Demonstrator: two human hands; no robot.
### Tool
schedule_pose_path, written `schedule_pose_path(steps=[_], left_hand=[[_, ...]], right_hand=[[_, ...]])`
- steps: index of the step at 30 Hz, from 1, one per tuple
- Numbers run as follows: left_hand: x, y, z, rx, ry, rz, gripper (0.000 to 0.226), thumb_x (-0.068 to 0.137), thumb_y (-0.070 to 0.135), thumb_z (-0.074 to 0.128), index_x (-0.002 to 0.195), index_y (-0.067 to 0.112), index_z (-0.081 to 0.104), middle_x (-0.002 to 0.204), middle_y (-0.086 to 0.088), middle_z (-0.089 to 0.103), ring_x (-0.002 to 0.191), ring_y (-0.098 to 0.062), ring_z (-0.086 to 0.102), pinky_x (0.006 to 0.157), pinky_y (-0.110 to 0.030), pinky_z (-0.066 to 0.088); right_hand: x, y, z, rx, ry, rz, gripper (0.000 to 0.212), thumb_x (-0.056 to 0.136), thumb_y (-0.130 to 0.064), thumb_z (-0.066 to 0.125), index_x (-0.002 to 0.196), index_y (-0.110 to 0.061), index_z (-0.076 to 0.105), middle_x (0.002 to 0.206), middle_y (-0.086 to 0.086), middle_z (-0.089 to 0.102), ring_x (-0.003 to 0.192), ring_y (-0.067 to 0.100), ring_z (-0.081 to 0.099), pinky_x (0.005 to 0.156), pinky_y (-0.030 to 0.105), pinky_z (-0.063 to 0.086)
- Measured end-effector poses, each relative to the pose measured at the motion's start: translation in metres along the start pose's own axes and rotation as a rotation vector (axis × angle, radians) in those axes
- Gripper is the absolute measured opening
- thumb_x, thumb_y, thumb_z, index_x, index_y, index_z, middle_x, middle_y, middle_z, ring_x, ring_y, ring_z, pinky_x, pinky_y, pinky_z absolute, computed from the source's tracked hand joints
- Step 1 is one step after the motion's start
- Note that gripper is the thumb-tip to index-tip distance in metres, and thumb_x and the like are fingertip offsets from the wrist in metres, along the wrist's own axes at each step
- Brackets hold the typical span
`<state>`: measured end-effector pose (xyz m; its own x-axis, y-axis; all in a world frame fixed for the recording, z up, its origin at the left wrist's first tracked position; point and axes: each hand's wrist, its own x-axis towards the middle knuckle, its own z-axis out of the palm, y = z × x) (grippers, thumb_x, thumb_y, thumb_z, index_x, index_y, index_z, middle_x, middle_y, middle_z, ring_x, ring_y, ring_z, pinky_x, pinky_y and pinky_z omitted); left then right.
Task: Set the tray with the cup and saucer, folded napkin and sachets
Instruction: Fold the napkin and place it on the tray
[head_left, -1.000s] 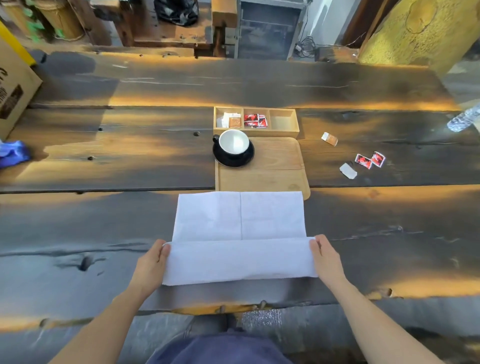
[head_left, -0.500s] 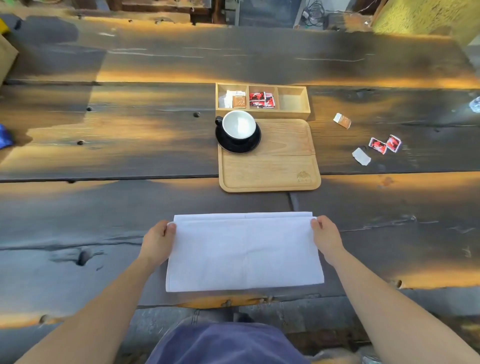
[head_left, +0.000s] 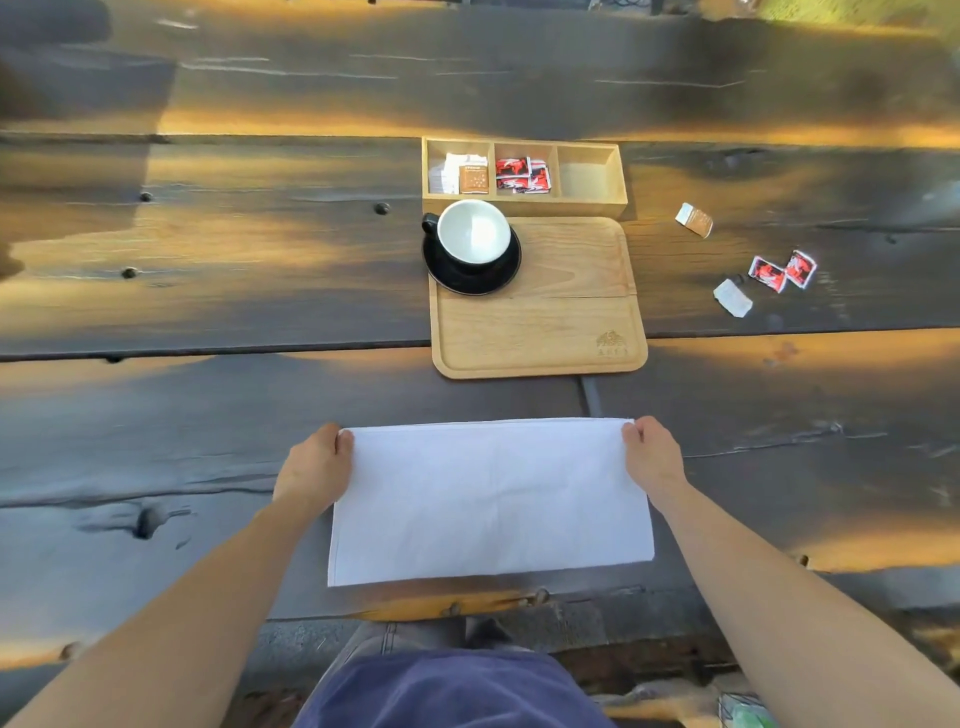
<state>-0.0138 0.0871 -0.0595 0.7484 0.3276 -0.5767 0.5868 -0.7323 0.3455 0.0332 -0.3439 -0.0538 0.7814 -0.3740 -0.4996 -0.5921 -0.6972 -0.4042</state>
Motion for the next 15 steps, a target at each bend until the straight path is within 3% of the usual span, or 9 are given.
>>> schedule_pose_path(steps=[4, 10, 12, 15], left_hand=[[-0.003, 0.006, 0.001, 0.07, 0.009, -0.014, 0.038, 0.105, 0.039, 0.027, 0.079, 0.014, 0.042, 0.073, -0.006, 0.052, 0.067, -0.029, 0.049, 0.059, -0.037, 0.035], [-0.015, 0.007, 0.006, 0.035, 0.088, -0.064, 0.036, 0.104, 0.038, 0.028, 0.082, 0.013, 0.041, 0.071, -0.009, 0.051, 0.068, -0.034, 0.049, 0.064, -0.041, 0.04], [-0.023, 0.005, 0.008, -0.05, 0.127, -0.071, 0.031, 0.104, 0.039, 0.033, 0.091, 0.013, 0.041, 0.075, -0.01, 0.054, 0.07, -0.037, 0.052, 0.065, -0.043, 0.043], [-0.037, 0.0, 0.016, -0.142, 0.356, 0.019, 0.037, 0.101, 0.031, 0.052, 0.123, 0.001, 0.047, 0.106, -0.023, 0.06, 0.099, -0.045, 0.056, 0.08, -0.051, 0.048]], right_hand=[[0.001, -0.003, 0.002, -0.012, 0.031, 0.008, 0.031, 0.106, -0.032, 0.04, 0.092, -0.007, 0.053, 0.083, 0.003, 0.056, 0.082, 0.027, 0.055, 0.07, 0.036, 0.039], [-0.011, 0.0, 0.006, 0.184, 0.131, -0.03, 0.022, 0.103, -0.034, 0.043, 0.096, -0.015, 0.052, 0.081, -0.004, 0.058, 0.081, 0.023, 0.059, 0.056, 0.028, 0.036], [-0.019, 0.001, 0.005, 0.187, 0.158, -0.056, 0.018, 0.103, -0.031, 0.043, 0.107, -0.017, 0.054, 0.095, -0.001, 0.062, 0.091, 0.024, 0.061, 0.064, 0.03, 0.043], [-0.037, 0.004, 0.009, -0.006, 0.279, -0.139, 0.027, 0.101, -0.02, 0.049, 0.125, -0.01, 0.055, 0.124, 0.01, 0.059, 0.112, 0.029, 0.057, 0.092, 0.045, 0.05]])
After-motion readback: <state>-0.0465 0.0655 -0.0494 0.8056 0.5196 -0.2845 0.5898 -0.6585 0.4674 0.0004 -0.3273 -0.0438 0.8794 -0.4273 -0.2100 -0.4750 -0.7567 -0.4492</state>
